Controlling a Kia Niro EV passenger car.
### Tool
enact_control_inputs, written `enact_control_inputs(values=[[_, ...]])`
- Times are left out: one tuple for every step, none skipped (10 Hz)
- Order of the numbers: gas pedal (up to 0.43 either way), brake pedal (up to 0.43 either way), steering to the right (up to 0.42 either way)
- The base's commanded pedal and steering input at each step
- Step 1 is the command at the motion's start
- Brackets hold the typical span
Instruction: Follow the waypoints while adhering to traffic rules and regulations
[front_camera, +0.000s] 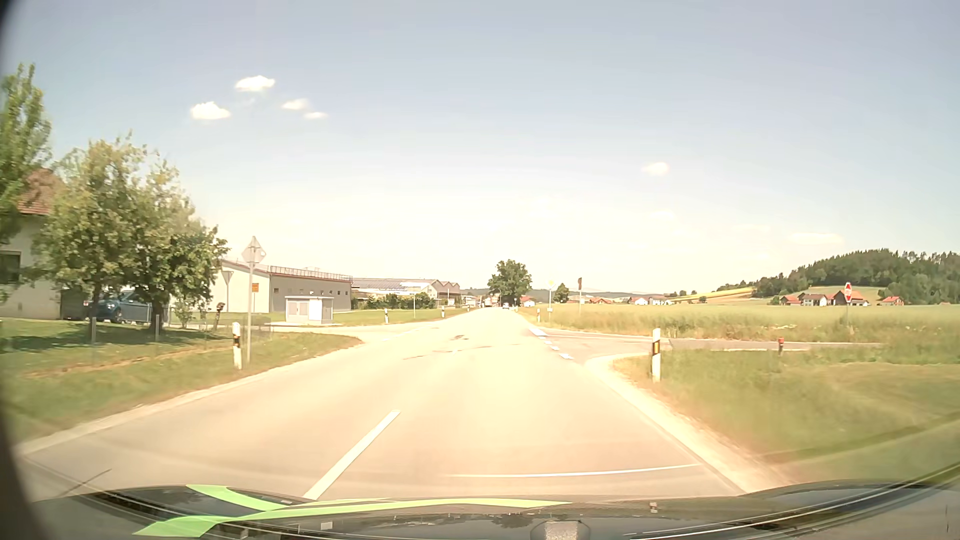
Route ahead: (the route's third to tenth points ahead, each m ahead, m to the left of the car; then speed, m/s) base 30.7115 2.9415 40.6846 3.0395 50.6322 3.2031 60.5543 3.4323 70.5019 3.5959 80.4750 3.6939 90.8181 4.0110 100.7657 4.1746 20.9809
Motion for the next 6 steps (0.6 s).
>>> enact_control_inputs(values=[[0.209, 0.0, -0.01], [0.22, 0.0, -0.008], [0.209, 0.0, -0.006], [0.169, 0.0, -0.006], [0.157, 0.0, -0.006], [0.157, 0.0, -0.006]])
